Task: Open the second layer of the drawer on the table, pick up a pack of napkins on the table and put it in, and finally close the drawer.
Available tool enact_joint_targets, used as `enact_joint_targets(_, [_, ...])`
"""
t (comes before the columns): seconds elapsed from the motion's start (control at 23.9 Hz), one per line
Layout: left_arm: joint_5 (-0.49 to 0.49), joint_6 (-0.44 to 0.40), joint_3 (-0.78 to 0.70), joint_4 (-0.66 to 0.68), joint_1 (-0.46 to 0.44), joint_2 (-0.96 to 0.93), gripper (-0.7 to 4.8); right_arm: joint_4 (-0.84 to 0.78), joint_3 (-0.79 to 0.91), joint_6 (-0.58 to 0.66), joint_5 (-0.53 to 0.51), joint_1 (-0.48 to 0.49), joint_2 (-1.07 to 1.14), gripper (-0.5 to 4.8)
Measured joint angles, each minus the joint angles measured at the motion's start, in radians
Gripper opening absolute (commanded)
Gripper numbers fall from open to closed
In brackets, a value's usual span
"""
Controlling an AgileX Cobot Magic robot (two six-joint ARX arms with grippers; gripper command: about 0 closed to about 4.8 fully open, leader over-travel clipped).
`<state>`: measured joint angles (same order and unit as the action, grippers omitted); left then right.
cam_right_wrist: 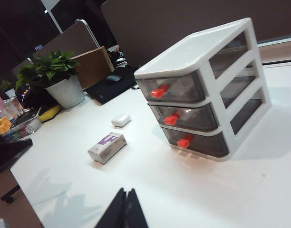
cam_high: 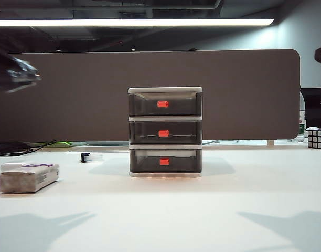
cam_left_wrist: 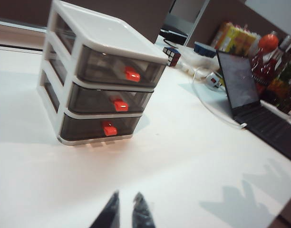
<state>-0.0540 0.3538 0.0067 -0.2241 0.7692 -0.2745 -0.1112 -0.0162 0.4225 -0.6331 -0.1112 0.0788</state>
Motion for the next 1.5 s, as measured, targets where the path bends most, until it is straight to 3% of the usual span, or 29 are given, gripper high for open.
enact_joint_targets(0.08, [-0.065, -0.031, 0.011, -0.125, 0.022, -0.158, 0.36, -0.002, -0.033, -0.005, 0.05, -0.038, 0.001, -0.04])
enact_joint_targets(0.33, [-0.08, -0.1, 0.087, -0.328, 0.019, -0.508, 0.36, 0.011, -0.096, -0.013, 0.139, -0.072, 0.071, -0.05])
enact_joint_targets(0.54, [0.006, -0.111, 0.246, -0.526, 0.019, -0.911, 0.85, 0.022, -0.197, -0.044, 0.152, -0.073, 0.265, -0.05])
enact_joint_targets(0.71, [0.145, -0.113, 0.368, -0.58, 0.021, -1.101, 0.84, 0.015, -0.307, -0.096, 0.113, -0.072, 0.46, -0.04])
enact_joint_targets(0.96, [0.148, -0.112, 0.424, -0.591, 0.02, -1.137, 0.84, -0.049, -0.332, -0.19, -0.024, -0.073, 0.605, -0.04])
enact_joint_targets(1.0, [0.121, -0.111, 0.425, -0.593, 0.019, -1.137, 0.84, -0.091, -0.333, -0.196, -0.032, -0.073, 0.646, -0.04])
enact_joint_targets(1.09, [-0.054, -0.114, 0.425, -0.589, 0.057, -1.143, 0.84, -0.128, -0.333, -0.2, -0.031, -0.073, 0.697, -0.05])
enact_joint_targets(1.21, [-0.235, -0.126, 0.426, -0.603, 0.097, -1.174, 0.85, -0.172, -0.337, -0.201, -0.034, -0.073, 0.773, -0.04])
enact_joint_targets(1.38, [-0.325, -0.13, 0.438, -0.685, 0.117, -1.27, 1.04, -0.237, -0.338, -0.205, -0.035, -0.073, 0.915, -0.04])
enact_joint_targets(1.42, [-0.33, -0.13, 0.448, -0.701, 0.122, -1.298, 1.63, -0.251, -0.347, -0.206, -0.039, -0.074, 0.948, -0.04])
enact_joint_targets(1.5, [-0.353, -0.13, 0.488, -0.743, 0.136, -1.375, 1.92, -0.267, -0.396, -0.208, -0.053, -0.08, 1.039, -0.04])
